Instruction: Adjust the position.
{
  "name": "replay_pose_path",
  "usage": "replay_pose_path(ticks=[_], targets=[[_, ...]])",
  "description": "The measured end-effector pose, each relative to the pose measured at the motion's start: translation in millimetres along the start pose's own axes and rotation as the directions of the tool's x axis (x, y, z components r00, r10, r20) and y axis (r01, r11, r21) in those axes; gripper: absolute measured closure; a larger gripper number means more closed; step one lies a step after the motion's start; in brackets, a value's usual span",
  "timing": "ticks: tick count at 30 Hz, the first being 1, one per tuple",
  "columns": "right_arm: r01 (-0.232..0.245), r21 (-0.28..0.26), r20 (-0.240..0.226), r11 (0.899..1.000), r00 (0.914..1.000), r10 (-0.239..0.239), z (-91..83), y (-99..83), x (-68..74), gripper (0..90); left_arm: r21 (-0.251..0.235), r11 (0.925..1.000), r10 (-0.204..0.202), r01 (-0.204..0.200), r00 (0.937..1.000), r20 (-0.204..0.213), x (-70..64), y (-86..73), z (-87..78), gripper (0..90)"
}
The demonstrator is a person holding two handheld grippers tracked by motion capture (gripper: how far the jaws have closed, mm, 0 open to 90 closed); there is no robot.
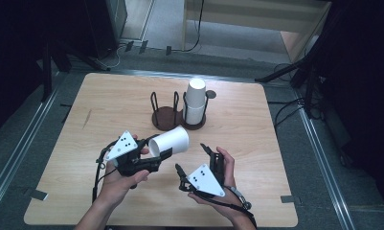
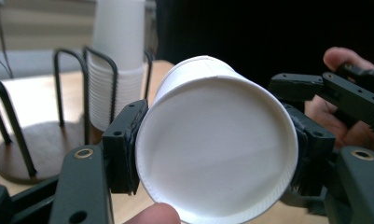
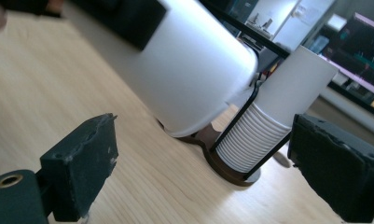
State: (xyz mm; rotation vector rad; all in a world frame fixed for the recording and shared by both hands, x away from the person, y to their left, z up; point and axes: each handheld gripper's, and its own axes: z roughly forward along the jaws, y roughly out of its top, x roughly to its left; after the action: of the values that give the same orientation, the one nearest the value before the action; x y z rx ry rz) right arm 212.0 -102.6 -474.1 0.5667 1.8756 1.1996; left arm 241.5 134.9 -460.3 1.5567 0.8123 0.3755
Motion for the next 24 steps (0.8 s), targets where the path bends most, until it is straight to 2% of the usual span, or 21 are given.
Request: replay_pose_path(ticks=[1, 2, 5, 7, 9, 10, 11, 12, 13, 14, 15, 16, 22, 23, 24], targets=[[-0.033, -0.007, 0.004, 0.999, 0.9994, 0.033, -0.2, 0.6, -1.8, 8.1, -0.012, 0.9999, 0.003, -0.003, 1.0000, -0.004, 0.8, -0.7, -0.2, 34.0], [-0.087, -0.010, 0.021, 0.996, 0.9959, 0.087, 0.1, 1.9, -4.2, 8.2, -0.021, 0.9998, 0.006, -0.007, 0.9999, -0.008, 1.2, -1.3, -0.1, 34.0], [-0.159, -0.010, 0.036, 0.987, 0.9865, 0.160, 1.1, 3.0, -9.2, 9.2, -0.071, 0.9973, 0.019, -0.020, 0.9997, -0.018, 1.6, -4.2, 0.6, 34.0], [-0.229, -0.017, 0.033, 0.973, 0.9728, 0.229, 1.1, 3.0, -11.8, 12.1, -0.086, 0.9957, 0.034, -0.036, 0.9990, -0.028, 1.4, -5.3, 1.1, 34.0], [-0.301, -0.032, 0.036, 0.953, 0.9526, 0.302, 1.4, 3.0, -14.7, 12.5, -0.106, 0.9927, 0.053, -0.057, 0.9979, -0.036, 0.1, -6.9, 2.2, 34.0], [-0.352, -0.033, 0.048, 0.935, 0.9343, 0.353, 1.5, 2.7, -16.3, 12.5, -0.108, 0.9924, 0.055, -0.059, 0.9978, -0.038, -0.4, -7.1, 2.4, 34.1], [-0.380, -0.033, 0.052, 0.924, 0.9230, 0.381, 1.8, 2.5, -17.4, 12.5, -0.112, 0.9917, 0.059, -0.063, 0.9975, -0.037, -0.7, -7.5, 2.8, 34.1], [-0.429, -0.039, 0.050, 0.902, 0.9009, 0.431, 1.5, 2.0, -19.4, 12.7, -0.113, 0.9913, 0.063, -0.066, 0.9974, -0.036, -0.9, -7.7, 3.0, 34.1], [-0.455, -0.043, 0.043, 0.890, 0.8887, 0.456, 1.2, 1.6, -20.8, 12.9, -0.115, 0.9909, 0.066, -0.069, 0.9971, -0.038, -1.4, -8.1, 3.6, 34.1], [-0.497, -0.049, 0.038, 0.867, 0.8660, 0.499, 0.9, 1.5, -22.4, 13.2, -0.116, 0.9908, 0.065, -0.069, 0.9972, -0.038, -1.7, -8.4, 3.7, 34.1], [-0.518, -0.052, 0.037, 0.854, 0.8535, 0.520, 0.5, 1.4, -23.3, 13.7, -0.119, 0.9905, 0.064, -0.069, 0.9971, -0.040, -1.8, -8.8, 4.0, 34.1], [-0.555, -0.054, 0.028, 0.830, 0.8302, 0.557, 0.2, 1.5, -24.9, 14.5, -0.119, 0.9905, 0.064, -0.069, 0.9971, -0.040, -1.8, -8.8, 4.0, 34.1], [-0.678, -0.035, -0.031, 0.735, 0.7354, 0.677, -0.1, 4.1, -28.1, 15.7, -0.135, 0.9879, 0.071, -0.076, 0.9967, -0.040, -2.2, -11.0, 5.5, 34.2], [-0.696, -0.024, -0.037, 0.718, 0.7183, 0.695, -0.2, 5.2, -28.0, 14.4, -0.139, 0.9874, 0.071, -0.076, 0.9966, -0.041, -2.9, -11.2, 5.6, 34.2], [-0.718, -0.015, -0.046, 0.696, 0.6960, 0.717, -0.1, 5.9, -28.6, 12.8, -0.138, 0.9875, 0.071, -0.077, 0.9965, -0.044, -3.2, -11.1, 5.5, 34.3]])
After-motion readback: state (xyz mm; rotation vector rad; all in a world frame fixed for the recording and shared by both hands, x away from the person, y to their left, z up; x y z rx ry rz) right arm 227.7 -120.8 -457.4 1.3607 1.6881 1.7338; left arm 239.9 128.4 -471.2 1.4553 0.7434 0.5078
